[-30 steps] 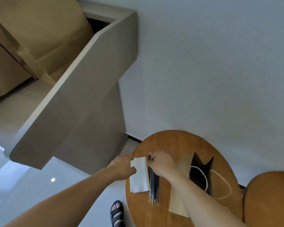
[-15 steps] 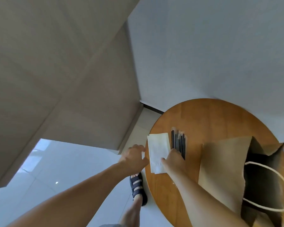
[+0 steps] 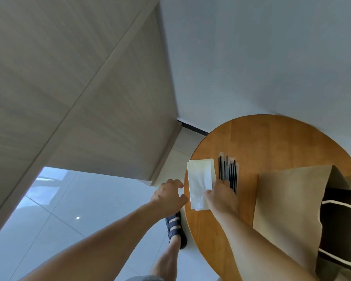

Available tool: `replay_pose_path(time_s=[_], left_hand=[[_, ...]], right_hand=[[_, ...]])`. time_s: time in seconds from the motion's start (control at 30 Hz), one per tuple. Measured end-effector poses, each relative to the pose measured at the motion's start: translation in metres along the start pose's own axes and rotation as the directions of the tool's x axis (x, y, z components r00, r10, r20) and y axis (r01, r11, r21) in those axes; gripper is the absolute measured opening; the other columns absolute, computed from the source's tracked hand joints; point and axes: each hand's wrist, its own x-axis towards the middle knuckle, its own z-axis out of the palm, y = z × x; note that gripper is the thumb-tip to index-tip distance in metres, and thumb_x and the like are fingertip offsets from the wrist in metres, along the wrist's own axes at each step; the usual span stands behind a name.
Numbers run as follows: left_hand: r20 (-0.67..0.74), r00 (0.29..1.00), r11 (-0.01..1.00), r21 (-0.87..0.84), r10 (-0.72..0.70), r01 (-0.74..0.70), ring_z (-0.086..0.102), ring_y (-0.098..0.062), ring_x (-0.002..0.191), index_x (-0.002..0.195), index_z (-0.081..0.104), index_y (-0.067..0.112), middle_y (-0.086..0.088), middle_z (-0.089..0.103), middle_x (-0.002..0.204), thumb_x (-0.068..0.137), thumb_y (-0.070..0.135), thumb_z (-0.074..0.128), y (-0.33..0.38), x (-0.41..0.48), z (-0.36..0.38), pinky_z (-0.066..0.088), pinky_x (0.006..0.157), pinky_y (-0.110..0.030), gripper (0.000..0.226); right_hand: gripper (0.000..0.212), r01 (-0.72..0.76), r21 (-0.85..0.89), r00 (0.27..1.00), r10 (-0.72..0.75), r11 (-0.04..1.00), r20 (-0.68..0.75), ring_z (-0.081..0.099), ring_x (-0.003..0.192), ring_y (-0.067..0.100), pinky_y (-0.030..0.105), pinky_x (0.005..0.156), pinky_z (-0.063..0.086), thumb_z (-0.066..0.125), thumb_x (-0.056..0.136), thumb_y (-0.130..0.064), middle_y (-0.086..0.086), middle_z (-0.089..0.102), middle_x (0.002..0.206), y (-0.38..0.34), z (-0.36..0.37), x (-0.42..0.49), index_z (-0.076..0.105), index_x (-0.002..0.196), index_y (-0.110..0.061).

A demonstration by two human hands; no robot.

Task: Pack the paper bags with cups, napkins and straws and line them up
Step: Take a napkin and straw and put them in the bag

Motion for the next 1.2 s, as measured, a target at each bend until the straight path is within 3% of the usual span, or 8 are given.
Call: replay_pose_path(time_s=[0.37, 0.57, 0.67, 0.73, 0.87, 0.93, 1.07, 1.2], left_hand=[[0.008, 0.999, 0.993, -0.110, -0.040, 0.041, 0.054, -0.008, 0.097, 0.130, 0.056, 0.025, 0.007, 0.058, 0.133, 0.093, 0.037, 0.061, 0.011, 0.006, 0.011, 0.042, 0.073, -0.018, 0.039], [0.026, 0.992, 0.936, -0.328, -0.126, 0.128, 0.056, -0.006, 0.083, 0.124, 0.050, 0.022, 0.012, 0.057, 0.104, 0.093, 0.043, 0.058, 0.027, 0.009, 0.007, 0.048, 0.065, -0.018, 0.039], [0.120, 0.972, 0.783, -0.577, -0.200, 0.232, 0.059, -0.013, 0.092, 0.116, 0.045, 0.024, 0.008, 0.058, 0.111, 0.091, 0.046, 0.063, 0.039, 0.010, 0.002, 0.052, 0.070, -0.024, 0.038], [0.250, 0.948, 0.617, -0.721, -0.195, 0.317, 0.067, -0.023, 0.097, 0.112, 0.055, 0.013, -0.003, 0.067, 0.112, 0.092, 0.043, 0.065, 0.043, 0.009, 0.001, 0.059, 0.083, -0.037, 0.037], [0.343, 0.929, 0.370, -0.852, -0.139, 0.370, 0.068, -0.034, 0.100, 0.114, 0.062, 0.002, -0.015, 0.069, 0.108, 0.090, 0.015, 0.069, 0.047, 0.004, 0.004, 0.059, 0.081, -0.041, 0.027], [0.293, 0.942, 0.366, -0.868, -0.167, 0.335, 0.066, -0.033, 0.103, 0.116, 0.061, 0.001, -0.016, 0.067, 0.113, 0.090, 0.008, 0.068, 0.048, 0.003, 0.006, 0.057, 0.088, -0.044, 0.028], [0.222, 0.955, 0.528, -0.797, -0.197, 0.294, 0.066, -0.031, 0.098, 0.106, 0.064, 0.009, -0.012, 0.067, 0.110, 0.093, 0.014, 0.065, 0.047, 0.000, 0.006, 0.056, 0.088, -0.043, 0.014], [0.210, 0.956, 0.569, -0.770, -0.203, 0.289, 0.066, -0.032, 0.097, 0.109, 0.061, 0.009, -0.013, 0.068, 0.107, 0.094, 0.018, 0.061, 0.041, -0.005, 0.002, 0.055, 0.088, -0.045, 0.017]], right_hand=[[0.023, 0.034, 0.292, 0.996, -0.008, 0.956, -0.087, 0.062, 0.068, 0.004, 0.004, 0.050, 0.039, 0.054, 0.098, -0.042, -0.010, 0.071, 0.092, 0.023, -0.015, -0.008, 0.069, 0.101, -0.025], [0.012, 0.025, 0.790, 0.999, -0.035, 0.612, -0.005, 0.065, 0.074, 0.007, 0.012, 0.055, 0.050, 0.069, 0.088, -0.020, -0.015, 0.067, 0.081, 0.019, -0.034, -0.022, 0.059, 0.089, -0.026], [0.011, -0.028, 0.929, 0.996, -0.072, 0.368, 0.059, 0.065, 0.079, 0.008, 0.019, 0.060, 0.053, 0.068, 0.078, -0.023, -0.008, 0.068, 0.080, 0.019, -0.044, -0.034, 0.062, 0.088, -0.021], [0.015, -0.039, 0.953, 0.992, -0.106, 0.301, 0.074, 0.064, 0.079, 0.014, 0.023, 0.061, 0.055, 0.065, 0.073, -0.023, -0.002, 0.067, 0.079, 0.021, -0.046, -0.040, 0.062, 0.086, -0.015], [0.016, -0.088, 0.972, 0.987, -0.111, 0.220, 0.114, 0.065, 0.078, 0.013, 0.024, 0.062, 0.054, 0.066, 0.075, -0.020, -0.002, 0.068, 0.082, 0.033, -0.043, -0.044, 0.062, 0.088, -0.011], [0.006, -0.108, 0.957, 0.992, -0.033, 0.269, 0.121, 0.066, 0.081, 0.016, 0.026, 0.064, 0.054, 0.066, 0.089, -0.017, 0.001, 0.068, 0.084, 0.040, -0.036, -0.042, 0.063, 0.090, -0.012], [0.010, -0.116, 0.625, 0.989, 0.145, 0.772, 0.003, 0.058, 0.076, 0.015, 0.023, 0.060, 0.042, 0.055, 0.096, -0.021, -0.009, 0.055, 0.078, 0.056, -0.015, -0.025, 0.052, 0.087, -0.021], [0.009, -0.142, 0.411, 0.989, 0.144, 0.901, 0.026, 0.062, 0.074, 0.012, 0.027, 0.059, 0.051, 0.062, 0.093, -0.029, -0.006, 0.063, 0.082, 0.057, -0.001, -0.015, 0.058, 0.095, -0.020]])
